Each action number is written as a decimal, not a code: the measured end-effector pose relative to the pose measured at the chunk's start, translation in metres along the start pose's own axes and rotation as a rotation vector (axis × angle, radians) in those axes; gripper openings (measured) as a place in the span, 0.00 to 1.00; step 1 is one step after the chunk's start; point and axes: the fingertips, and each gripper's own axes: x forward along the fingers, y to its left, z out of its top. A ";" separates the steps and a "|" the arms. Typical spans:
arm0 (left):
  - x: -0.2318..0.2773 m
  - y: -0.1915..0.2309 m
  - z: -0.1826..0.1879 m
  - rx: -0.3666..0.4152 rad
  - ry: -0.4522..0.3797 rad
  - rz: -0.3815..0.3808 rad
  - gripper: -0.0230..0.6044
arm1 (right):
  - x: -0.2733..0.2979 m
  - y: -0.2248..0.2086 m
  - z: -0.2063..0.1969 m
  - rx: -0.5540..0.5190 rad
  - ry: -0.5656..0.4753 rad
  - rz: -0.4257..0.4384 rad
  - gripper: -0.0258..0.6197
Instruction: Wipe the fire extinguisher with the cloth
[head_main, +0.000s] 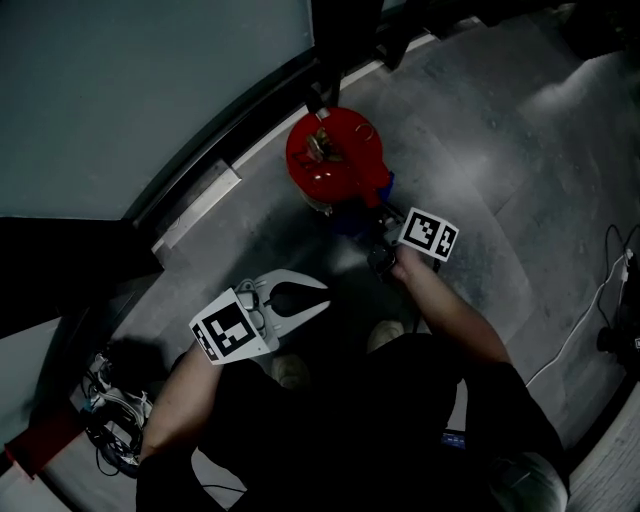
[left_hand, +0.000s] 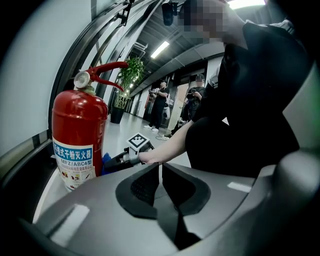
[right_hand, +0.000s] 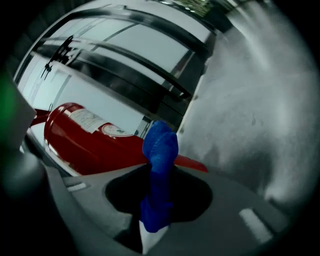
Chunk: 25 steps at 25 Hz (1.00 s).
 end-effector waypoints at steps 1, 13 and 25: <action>-0.002 0.000 0.000 -0.003 -0.003 0.005 0.08 | 0.002 -0.005 -0.001 0.066 -0.016 0.007 0.21; -0.020 -0.011 -0.003 0.005 0.011 0.047 0.08 | 0.022 -0.050 -0.025 0.154 -0.037 -0.085 0.21; -0.030 -0.001 -0.023 -0.050 0.063 0.101 0.08 | 0.035 -0.078 -0.039 -0.034 0.122 -0.181 0.21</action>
